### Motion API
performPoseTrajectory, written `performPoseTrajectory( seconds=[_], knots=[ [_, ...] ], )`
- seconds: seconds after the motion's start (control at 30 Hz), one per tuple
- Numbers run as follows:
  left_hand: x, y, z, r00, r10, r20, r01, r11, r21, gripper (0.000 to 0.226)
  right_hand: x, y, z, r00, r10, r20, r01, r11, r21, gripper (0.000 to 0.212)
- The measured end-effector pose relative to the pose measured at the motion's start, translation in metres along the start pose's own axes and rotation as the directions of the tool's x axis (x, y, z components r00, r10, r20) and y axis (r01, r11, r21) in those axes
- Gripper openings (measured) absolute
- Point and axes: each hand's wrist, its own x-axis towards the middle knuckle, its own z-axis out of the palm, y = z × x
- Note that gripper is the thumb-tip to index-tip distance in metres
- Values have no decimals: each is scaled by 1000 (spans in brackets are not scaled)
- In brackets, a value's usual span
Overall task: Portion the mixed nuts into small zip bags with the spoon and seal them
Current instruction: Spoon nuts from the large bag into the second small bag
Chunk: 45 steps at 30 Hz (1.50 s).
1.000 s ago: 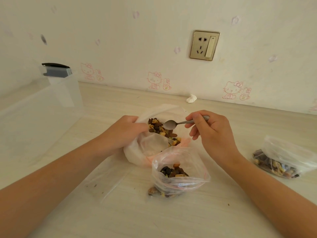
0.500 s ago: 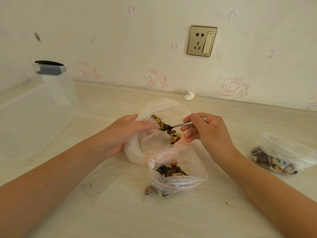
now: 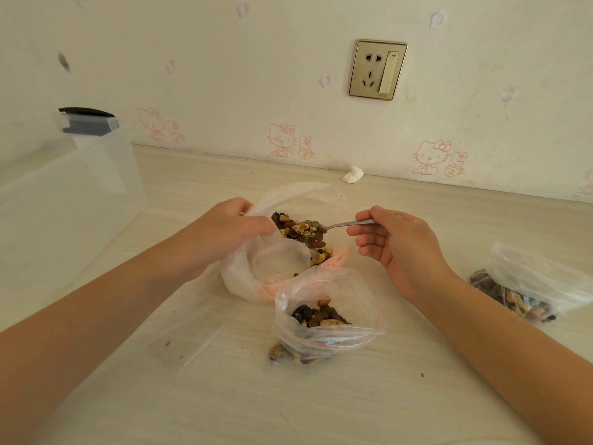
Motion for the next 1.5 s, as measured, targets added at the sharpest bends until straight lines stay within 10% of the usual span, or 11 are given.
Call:
performPoseTrajectory(
  seconds=[0.1,0.23,0.4,0.57,1.0,1.33,1.5],
  knots=[
    [-10,5,-2,932,296,-209,-239,936,258,70,0,-2,-1,1000,-9,-10,9,1000,15,26],
    [-44,23,-4,787,582,-204,-501,797,338,23,-2,-3,-1,1000,-17,-14,17,1000,6,25],
    [-66,28,0,932,282,228,-352,852,387,59,-4,-4,-1,1000,-18,-13,18,1000,-14,25],
    [-65,23,7,915,223,336,-360,829,428,32,-10,-5,-1,999,-37,11,38,999,-20,26],
    [-60,19,5,942,207,265,-305,858,414,21,-36,-27,2,966,-203,162,188,977,104,47],
    [-62,22,3,935,205,288,-309,871,383,19,-60,-29,-4,605,-614,507,746,660,-91,31],
    [-63,22,3,934,211,288,-317,863,394,18,-52,-29,-4,663,-657,359,717,695,-53,31]
  ],
)
